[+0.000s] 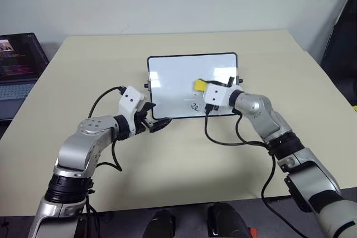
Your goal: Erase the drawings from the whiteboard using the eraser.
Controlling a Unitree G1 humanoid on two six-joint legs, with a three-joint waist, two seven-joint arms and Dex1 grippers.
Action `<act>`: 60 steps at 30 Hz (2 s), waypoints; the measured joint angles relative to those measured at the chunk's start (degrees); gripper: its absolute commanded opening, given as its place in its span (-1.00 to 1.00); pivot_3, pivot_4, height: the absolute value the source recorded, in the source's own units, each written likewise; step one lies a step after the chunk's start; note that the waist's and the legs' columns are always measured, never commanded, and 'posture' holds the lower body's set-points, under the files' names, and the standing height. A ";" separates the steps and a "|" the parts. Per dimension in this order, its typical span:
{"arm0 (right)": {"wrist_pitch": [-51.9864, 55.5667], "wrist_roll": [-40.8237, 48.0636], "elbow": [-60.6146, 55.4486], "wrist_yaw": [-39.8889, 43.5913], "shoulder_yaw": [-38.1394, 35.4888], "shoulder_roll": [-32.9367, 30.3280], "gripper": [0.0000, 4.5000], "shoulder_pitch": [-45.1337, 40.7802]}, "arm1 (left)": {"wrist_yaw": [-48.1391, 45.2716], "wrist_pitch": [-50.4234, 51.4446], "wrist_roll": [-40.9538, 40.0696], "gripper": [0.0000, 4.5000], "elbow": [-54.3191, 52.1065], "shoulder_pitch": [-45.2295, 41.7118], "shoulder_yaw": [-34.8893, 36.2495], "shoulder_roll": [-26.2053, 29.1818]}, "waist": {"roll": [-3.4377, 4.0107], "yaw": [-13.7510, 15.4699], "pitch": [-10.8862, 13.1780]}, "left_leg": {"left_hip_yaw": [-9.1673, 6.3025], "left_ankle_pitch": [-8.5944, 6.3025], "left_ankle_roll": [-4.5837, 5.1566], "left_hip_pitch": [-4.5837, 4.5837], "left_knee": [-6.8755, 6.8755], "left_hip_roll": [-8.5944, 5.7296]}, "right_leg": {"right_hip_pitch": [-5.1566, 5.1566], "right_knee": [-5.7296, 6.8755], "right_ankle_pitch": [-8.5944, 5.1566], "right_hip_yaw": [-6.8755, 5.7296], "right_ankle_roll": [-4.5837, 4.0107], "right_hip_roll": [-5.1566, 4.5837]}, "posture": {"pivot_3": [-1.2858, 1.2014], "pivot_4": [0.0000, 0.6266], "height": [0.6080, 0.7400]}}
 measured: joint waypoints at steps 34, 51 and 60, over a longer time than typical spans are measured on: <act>7.28 0.94 -4.25 0.85 -0.23 2.23 -0.52 0.76 | 0.56 -0.02 -0.13 1.00 0.07 1.59 0.12 0.26 | 0.00 0.16 0.01 | -0.07 0.00 -0.01 -0.06 -0.02 -0.01 | -0.01 -0.10 0.00 -0.05 0.00 0.00 | 0.03 -0.52 1.00; 19.24 21.19 -34.20 4.77 -16.85 1.64 -0.52 25.24 | 3.43 -2.71 0.12 1.00 0.65 7.52 5.96 0.31 | 0.01 1.35 0.02 | -0.11 -0.03 -0.02 -0.10 -0.06 0.00 | 0.00 -0.22 -0.02 -0.07 0.01 -0.10 | 0.03 -0.52 1.00; 1.92 15.89 -31.34 -1.50 -16.96 -5.72 -0.52 37.41 | 4.58 -4.00 1.02 1.00 1.06 8.29 6.11 -0.88 | -0.01 1.30 0.02 | 0.01 -0.03 -0.02 -0.03 -0.03 0.03 | 0.05 -0.19 -0.04 -0.04 0.03 -0.04 | 0.03 -0.52 1.00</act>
